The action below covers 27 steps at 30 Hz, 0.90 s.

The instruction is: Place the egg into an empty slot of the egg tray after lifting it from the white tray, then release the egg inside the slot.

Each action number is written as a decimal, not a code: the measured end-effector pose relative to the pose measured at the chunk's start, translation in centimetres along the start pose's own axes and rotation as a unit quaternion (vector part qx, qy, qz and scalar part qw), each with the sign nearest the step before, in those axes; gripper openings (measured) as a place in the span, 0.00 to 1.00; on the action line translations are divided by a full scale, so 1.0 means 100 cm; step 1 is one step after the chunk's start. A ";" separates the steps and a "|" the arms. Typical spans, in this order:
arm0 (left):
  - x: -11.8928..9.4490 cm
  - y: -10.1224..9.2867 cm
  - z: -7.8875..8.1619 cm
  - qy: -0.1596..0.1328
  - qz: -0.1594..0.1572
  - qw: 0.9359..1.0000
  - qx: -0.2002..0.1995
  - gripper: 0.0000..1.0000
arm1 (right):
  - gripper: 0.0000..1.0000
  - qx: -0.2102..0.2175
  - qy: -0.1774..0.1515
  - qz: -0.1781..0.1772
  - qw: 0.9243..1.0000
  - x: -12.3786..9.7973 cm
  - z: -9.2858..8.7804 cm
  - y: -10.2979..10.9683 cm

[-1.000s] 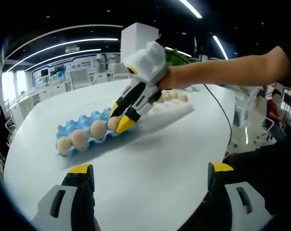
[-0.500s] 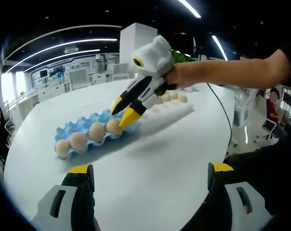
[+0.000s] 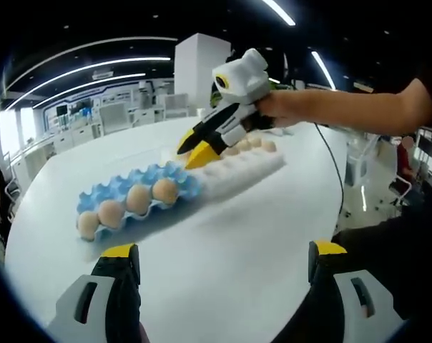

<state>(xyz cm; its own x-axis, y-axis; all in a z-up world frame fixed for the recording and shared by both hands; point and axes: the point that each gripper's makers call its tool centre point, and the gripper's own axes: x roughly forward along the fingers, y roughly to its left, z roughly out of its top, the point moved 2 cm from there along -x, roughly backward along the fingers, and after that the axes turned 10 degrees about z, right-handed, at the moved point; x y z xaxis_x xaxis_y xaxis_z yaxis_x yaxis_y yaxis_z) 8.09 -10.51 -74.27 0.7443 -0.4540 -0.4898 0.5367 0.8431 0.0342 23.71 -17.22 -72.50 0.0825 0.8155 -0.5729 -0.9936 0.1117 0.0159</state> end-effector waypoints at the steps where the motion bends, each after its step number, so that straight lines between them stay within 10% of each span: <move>1: 0.001 0.000 0.001 -0.003 0.002 1.000 0.001 1.00 | 0.30 0.006 0.003 -0.001 1.000 -0.002 -0.002 0.000; 27: 0.024 -0.017 0.027 -0.018 -0.030 0.999 0.001 1.00 | 0.36 0.089 -0.008 -0.032 0.995 -0.065 -0.046 0.002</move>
<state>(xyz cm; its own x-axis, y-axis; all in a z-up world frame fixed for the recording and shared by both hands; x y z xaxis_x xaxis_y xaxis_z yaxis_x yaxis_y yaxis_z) 10.03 -13.76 -73.16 0.7241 -0.5136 -0.4603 0.5817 0.8134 0.0076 22.65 -25.11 -72.52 0.1476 0.8128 -0.5635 -0.9571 0.2610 0.1258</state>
